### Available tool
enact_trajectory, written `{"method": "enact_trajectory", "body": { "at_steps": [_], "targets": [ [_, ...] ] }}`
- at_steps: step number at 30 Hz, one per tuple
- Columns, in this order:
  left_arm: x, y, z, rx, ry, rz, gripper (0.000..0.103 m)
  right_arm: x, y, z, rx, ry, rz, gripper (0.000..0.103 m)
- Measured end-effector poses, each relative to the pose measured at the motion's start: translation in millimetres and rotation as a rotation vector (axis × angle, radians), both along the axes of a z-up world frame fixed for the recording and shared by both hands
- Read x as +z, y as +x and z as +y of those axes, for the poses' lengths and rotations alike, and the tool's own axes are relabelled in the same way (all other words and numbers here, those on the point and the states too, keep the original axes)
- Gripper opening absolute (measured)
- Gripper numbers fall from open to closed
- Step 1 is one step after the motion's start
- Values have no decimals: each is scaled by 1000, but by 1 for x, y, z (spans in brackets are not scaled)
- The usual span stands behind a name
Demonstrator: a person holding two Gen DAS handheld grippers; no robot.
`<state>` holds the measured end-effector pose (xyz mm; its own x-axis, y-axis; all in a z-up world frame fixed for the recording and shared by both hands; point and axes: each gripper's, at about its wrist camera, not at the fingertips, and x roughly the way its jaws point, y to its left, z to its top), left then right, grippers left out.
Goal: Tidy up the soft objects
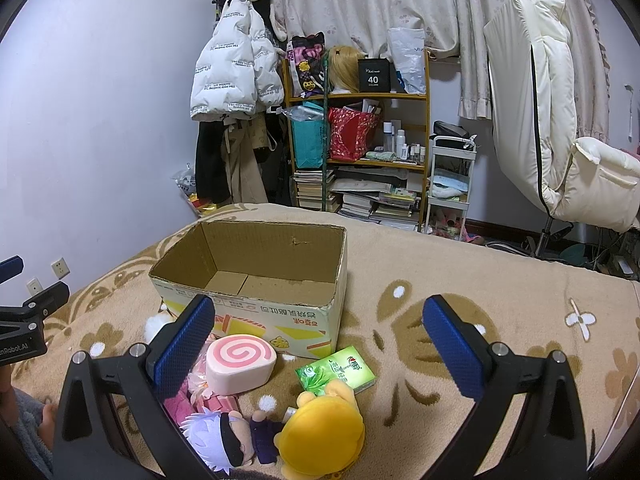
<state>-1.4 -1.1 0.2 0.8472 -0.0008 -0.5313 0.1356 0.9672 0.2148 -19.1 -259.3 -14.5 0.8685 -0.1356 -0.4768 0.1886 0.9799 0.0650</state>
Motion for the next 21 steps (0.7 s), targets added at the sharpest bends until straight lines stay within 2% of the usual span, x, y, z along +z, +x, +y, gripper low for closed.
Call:
{"method": "enact_trajectory", "body": {
  "at_steps": [21],
  "targets": [
    [0, 0, 0, 1, 1, 0, 102, -1, 1, 0, -1, 3, 1, 103]
  ]
}}
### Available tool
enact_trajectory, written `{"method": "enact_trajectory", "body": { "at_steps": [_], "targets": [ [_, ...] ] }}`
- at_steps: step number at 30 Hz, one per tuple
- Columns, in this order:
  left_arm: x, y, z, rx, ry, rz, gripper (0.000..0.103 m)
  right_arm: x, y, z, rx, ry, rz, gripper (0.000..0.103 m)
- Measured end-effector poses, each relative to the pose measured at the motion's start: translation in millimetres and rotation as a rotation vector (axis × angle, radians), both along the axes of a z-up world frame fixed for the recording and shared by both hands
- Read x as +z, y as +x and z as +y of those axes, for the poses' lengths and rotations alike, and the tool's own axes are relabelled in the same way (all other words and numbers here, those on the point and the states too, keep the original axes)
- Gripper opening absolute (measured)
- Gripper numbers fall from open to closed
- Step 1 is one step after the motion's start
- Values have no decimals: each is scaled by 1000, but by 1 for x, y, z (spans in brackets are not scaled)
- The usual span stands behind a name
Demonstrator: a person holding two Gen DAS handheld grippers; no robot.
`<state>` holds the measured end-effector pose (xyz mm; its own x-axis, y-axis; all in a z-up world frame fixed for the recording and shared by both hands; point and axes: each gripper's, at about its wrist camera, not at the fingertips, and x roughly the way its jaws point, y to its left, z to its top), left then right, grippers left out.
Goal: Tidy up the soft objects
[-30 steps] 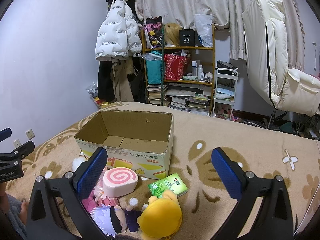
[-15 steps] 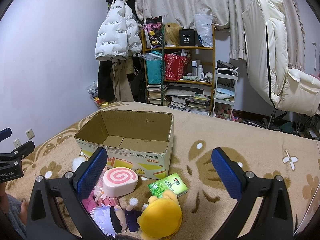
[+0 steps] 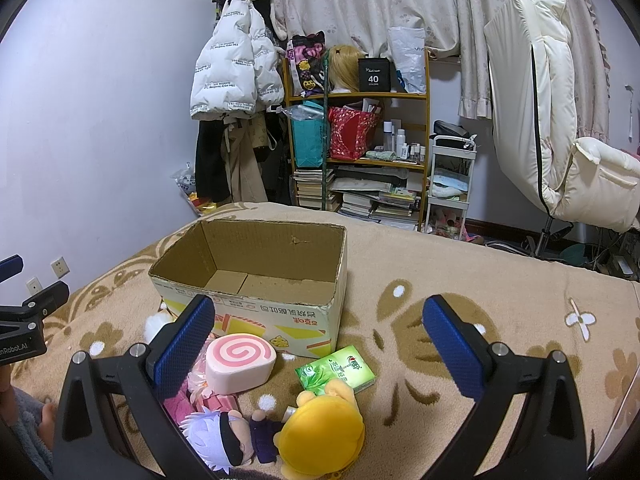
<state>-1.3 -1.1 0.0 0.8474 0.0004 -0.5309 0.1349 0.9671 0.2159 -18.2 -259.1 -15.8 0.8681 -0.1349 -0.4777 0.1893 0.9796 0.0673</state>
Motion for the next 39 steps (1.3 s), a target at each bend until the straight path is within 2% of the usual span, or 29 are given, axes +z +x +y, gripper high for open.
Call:
{"method": "enact_trajectory", "body": {
  "at_steps": [39],
  "targets": [
    [-3, 2, -1, -11, 10, 20, 102, -3, 0, -2, -4, 11, 8, 103]
  ]
}}
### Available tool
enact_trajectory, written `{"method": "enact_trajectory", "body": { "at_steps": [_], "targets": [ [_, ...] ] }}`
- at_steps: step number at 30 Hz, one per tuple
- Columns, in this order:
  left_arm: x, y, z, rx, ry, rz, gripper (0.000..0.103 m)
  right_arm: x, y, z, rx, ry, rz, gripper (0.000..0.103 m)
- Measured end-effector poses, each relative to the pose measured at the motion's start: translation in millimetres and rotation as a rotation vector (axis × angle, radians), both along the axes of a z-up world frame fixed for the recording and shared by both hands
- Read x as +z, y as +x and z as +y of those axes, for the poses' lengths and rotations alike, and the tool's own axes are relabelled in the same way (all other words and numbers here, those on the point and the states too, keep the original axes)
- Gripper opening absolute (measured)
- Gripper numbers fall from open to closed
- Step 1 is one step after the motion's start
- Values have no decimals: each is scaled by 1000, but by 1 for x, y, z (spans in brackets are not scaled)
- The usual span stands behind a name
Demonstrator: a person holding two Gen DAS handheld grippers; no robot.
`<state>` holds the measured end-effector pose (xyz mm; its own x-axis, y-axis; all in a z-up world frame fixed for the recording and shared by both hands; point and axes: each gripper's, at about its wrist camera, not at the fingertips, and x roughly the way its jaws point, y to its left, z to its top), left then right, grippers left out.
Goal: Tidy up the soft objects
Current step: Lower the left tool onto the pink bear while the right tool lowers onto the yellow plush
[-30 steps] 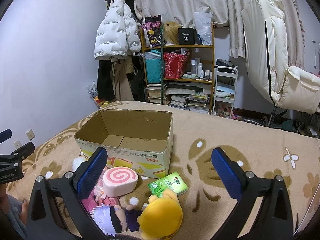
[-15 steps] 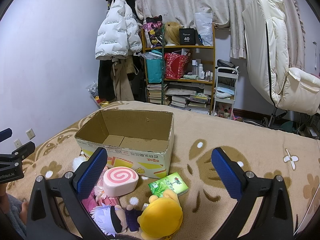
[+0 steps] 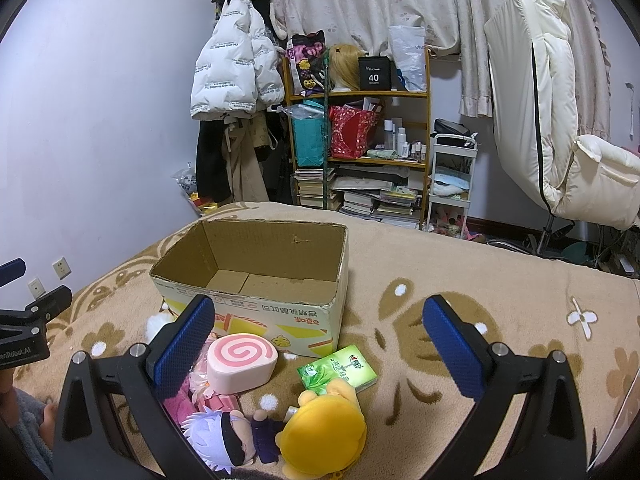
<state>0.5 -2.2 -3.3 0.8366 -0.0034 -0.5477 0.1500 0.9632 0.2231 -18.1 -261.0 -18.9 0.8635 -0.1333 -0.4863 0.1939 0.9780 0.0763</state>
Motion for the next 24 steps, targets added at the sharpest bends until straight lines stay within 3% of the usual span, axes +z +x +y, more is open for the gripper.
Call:
{"method": "enact_trajectory", "body": {
  "at_steps": [9, 15, 24],
  "targets": [
    [-6, 8, -5, -21, 15, 43, 102, -2, 8, -3, 1, 40, 34, 103],
    [-8, 21, -11, -35, -1, 72, 102, -10, 20, -15, 4, 125, 101, 103],
    [-30, 51, -20, -44, -70, 238, 102, -39, 38, -21, 28, 258, 262, 103]
  ]
}}
